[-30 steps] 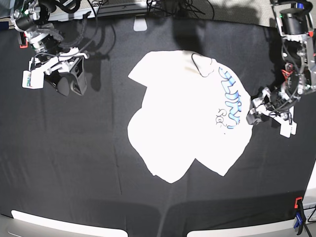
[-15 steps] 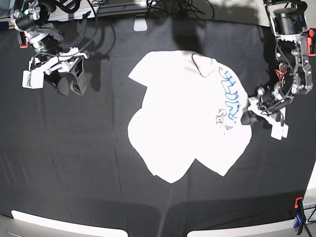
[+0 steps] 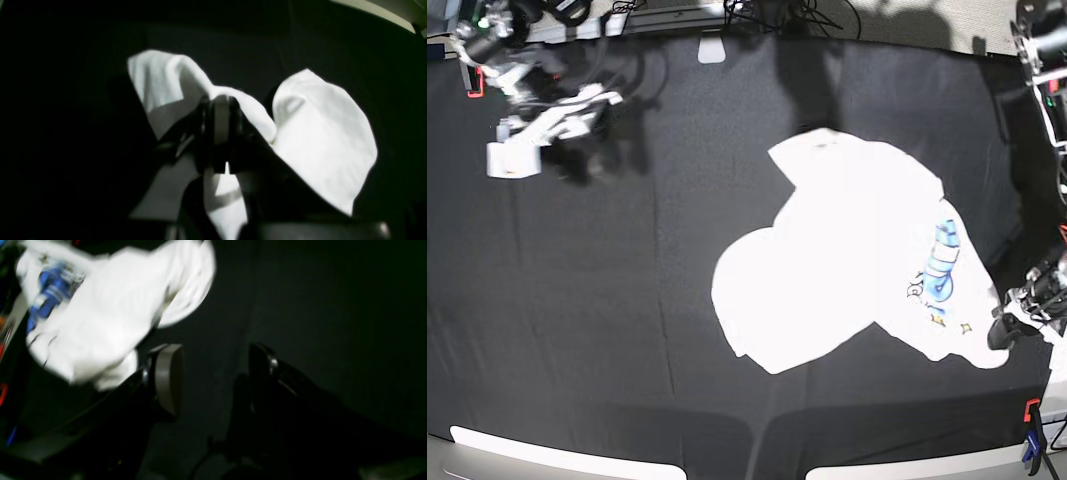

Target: Layout the t-shirt on the table in an organized manner, then fold the t-shirt properly

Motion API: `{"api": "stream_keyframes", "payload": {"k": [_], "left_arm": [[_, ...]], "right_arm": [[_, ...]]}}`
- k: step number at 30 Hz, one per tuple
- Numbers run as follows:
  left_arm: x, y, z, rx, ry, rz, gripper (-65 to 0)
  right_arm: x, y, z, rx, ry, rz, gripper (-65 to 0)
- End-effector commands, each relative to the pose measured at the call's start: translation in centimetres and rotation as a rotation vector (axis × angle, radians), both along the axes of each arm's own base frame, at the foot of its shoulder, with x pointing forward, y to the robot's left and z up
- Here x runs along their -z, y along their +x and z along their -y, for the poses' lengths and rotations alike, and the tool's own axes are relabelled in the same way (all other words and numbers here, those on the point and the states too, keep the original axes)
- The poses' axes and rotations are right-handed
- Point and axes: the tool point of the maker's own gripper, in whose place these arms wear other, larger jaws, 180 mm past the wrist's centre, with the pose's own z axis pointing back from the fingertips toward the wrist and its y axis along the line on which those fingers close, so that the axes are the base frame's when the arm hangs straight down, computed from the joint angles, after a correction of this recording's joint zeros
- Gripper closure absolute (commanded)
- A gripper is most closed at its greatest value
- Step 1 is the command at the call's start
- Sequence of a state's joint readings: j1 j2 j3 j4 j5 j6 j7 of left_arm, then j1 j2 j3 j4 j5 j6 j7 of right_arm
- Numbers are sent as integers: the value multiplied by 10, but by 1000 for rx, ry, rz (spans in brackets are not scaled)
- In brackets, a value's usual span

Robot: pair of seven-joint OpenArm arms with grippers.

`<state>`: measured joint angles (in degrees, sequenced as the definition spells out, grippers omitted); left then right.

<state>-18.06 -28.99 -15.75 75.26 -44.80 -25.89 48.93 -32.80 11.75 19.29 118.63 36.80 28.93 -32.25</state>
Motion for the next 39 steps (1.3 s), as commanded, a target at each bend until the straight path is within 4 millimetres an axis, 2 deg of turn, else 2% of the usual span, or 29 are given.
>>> {"api": "stream_keyframes", "payload": {"k": [1,4,11,15,18,24,28,31,36,39], "left_arm": [[-20,6,-5,2,7,55,0],[-17,4,-5,2,13,45,0],[-17,4,-7,1,17,44,0],[-17,4,-7,2,18,42,0],[-16,3,-7,5,20,34,0],[-14,2,-7,7,23,25,0],[-14,2,-7,7,24,25,0],[-13,2,-7,6,30,23,0],[-14,2,-7,6,30,23,0],[-13,2,-7,6,30,23,0]], "right_arm": [[-16,7,-14,-40,38,65,-307],[-19,15,-50,-117,84,83,-307],[-15,47,-109,-141,200,91,-306],[10,78,-120,-115,197,55,-306],[20,106,-130,-107,240,28,-306],[47,135,-159,-144,268,-95,-306],[61,133,-178,-186,277,-185,-306],[62,132,-186,-189,297,-195,-306],[71,123,-189,-209,277,-249,-306],[82,121,-181,-162,247,-270,-306]]}}
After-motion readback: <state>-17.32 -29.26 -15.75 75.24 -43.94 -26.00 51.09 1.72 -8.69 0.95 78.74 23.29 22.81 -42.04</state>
